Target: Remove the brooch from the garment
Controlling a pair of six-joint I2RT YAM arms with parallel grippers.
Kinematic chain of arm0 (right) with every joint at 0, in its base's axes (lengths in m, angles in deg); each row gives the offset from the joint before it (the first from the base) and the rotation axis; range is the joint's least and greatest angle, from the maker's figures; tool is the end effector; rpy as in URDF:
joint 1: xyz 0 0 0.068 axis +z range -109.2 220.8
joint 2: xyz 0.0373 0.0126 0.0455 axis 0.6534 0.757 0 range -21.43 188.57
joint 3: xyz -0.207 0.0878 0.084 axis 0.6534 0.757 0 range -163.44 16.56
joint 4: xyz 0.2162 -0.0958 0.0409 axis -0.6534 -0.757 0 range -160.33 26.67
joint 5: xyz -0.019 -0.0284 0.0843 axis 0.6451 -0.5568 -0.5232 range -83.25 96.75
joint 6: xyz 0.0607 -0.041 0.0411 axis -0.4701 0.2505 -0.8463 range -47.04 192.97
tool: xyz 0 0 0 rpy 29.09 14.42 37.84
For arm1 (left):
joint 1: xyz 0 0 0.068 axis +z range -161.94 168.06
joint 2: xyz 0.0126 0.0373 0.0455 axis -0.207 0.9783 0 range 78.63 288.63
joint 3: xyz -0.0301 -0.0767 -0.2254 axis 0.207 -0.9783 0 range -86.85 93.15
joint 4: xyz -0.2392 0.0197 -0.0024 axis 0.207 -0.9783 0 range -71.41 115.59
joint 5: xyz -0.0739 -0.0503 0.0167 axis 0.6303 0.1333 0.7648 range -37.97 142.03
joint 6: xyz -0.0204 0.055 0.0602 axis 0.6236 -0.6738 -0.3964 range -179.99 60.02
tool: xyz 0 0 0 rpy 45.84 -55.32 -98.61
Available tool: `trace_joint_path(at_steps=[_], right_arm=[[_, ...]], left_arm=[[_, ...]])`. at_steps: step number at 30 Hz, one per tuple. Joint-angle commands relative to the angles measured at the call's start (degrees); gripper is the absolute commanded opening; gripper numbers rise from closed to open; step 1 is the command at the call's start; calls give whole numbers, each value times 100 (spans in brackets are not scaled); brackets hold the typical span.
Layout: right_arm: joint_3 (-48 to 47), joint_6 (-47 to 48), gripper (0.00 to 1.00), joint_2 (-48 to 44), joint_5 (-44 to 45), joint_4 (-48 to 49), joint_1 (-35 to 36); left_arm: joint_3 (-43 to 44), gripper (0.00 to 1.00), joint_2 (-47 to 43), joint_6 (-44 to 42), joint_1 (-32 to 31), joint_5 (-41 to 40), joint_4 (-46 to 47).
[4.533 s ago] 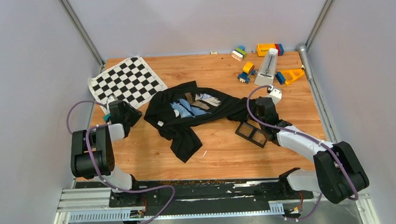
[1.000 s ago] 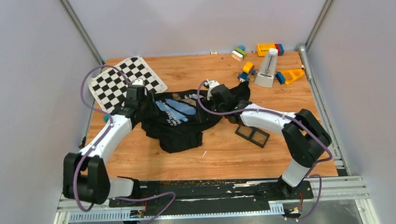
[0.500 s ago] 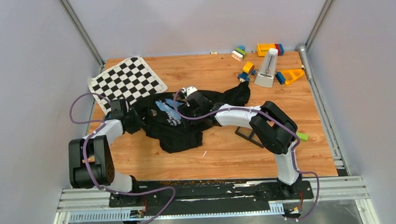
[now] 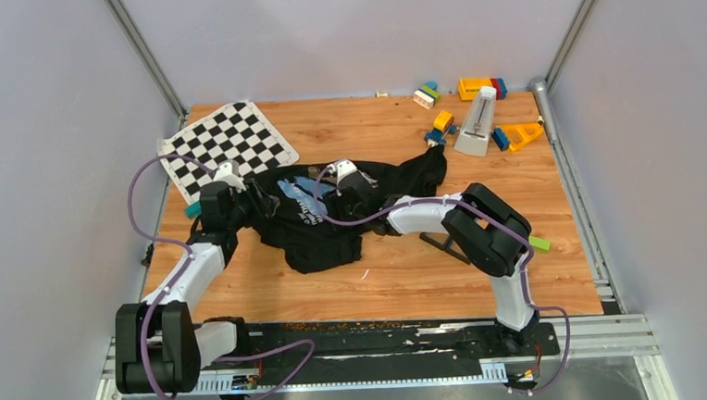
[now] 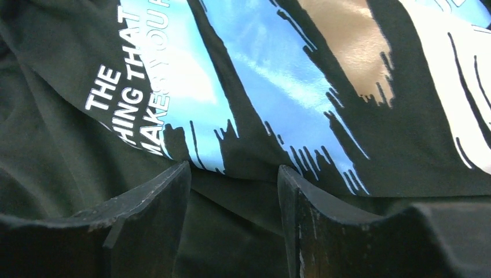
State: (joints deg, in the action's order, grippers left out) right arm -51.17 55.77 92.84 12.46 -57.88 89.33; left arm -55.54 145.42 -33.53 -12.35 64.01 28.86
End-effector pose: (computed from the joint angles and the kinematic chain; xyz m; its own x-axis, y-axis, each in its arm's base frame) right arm 0.2848 0.3111 0.1065 -0.6216 -0.2591 -0.7392 -0.5361 0.8288 0.1604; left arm 0.2685 -0.0173 0.1669 -0.5584 -0.4319 -0.7082 -0.0740 0.8763 -0.4760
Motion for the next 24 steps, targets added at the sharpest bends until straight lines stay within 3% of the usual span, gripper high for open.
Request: trace_joint_path(at_steps=[1,7,12,18,24], right_arm=[[169,191,55,-228,-77,338,193],[322,285,52,-383,-38,460,281],[366,302,29,-400,-130,531,295],[623,360,14,-634,-94,781,295],[743,389,12,-763,-94,905,294]], left_arm=[[-283,58,49,-229,-220,104,1108],[-221,59,468,-97,-223,252,1566],[-423,54,850,217,-229,220,2446],[-338,55,1040,325,-229,-174,2296],[-141,56,1271,358,-224,-517,1922]])
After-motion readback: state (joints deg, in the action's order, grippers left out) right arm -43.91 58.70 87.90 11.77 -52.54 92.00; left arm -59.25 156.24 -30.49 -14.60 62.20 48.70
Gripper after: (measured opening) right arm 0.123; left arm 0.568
